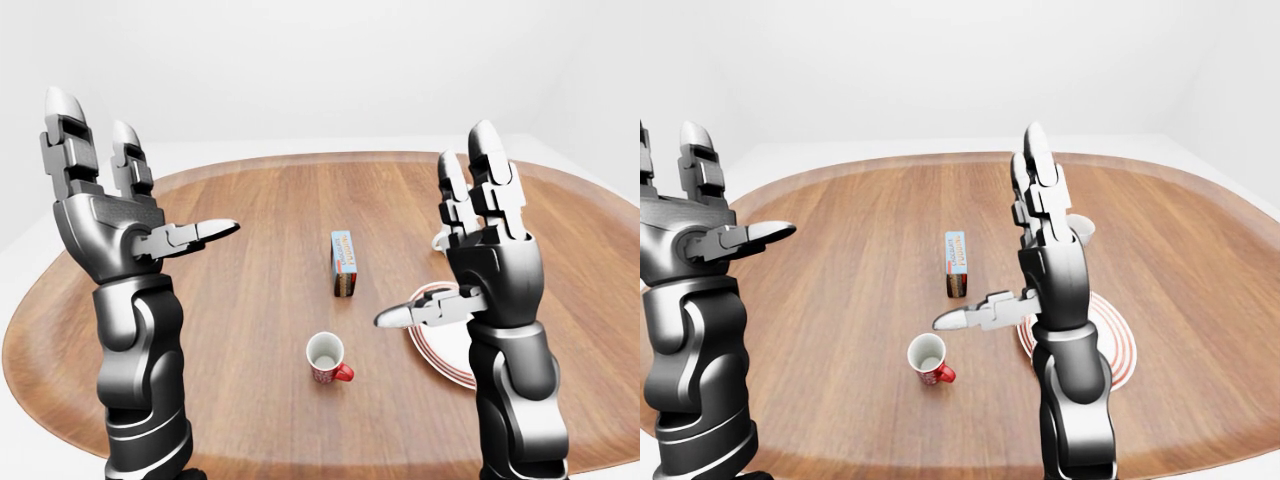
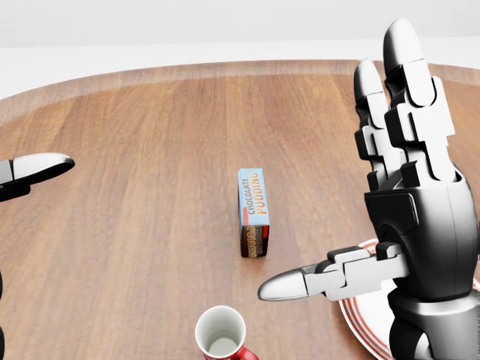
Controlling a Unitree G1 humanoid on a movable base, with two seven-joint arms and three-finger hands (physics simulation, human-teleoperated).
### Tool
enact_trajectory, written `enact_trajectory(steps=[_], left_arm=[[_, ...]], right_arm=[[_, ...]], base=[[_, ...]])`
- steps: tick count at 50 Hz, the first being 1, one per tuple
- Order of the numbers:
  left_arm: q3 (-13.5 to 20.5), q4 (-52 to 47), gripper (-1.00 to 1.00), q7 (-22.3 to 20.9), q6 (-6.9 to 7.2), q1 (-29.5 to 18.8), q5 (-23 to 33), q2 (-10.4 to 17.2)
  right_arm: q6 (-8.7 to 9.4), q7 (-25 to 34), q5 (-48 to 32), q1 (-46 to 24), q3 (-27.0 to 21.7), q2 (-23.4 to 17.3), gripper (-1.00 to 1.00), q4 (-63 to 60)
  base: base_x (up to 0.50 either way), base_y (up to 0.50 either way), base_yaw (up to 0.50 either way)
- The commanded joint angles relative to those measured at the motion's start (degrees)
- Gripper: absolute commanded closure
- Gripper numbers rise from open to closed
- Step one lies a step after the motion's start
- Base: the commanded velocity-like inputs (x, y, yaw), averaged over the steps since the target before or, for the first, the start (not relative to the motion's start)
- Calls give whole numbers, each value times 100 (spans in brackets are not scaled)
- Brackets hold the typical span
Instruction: Pick up the red mug and put it on the plate
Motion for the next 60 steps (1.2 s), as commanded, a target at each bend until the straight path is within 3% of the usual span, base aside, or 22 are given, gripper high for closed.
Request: enact_trajectory(steps=[1, 16, 29, 45, 60], left_arm=[[-17, 9, -98, 1, 0, -19, 24, -5], [-18, 12, -98, -27, 0, 34, 40, -26], [-17, -39, -98, -16, 0, 56, 19, -36], [-11, -37, -98, -18, 0, 50, 9, -30], [10, -78, -98, 0, 0, 49, -20, -10]], right_arm=[[0, 193, -302, 212, 562, 123, -100, -147], [0, 275, -608, 91, 1207, 177, -100, -471], [0, 1118, -1131, -250, 1684, 1, -100, -948], [0, 1696, -2271, -343, 2534, -99, -100, -761], [0, 2349, -3181, -227, 2593, 163, -100, -180]], base=[[0, 0, 0], [0, 0, 0], [0, 0, 0], [0, 0, 0], [0, 0, 0]])
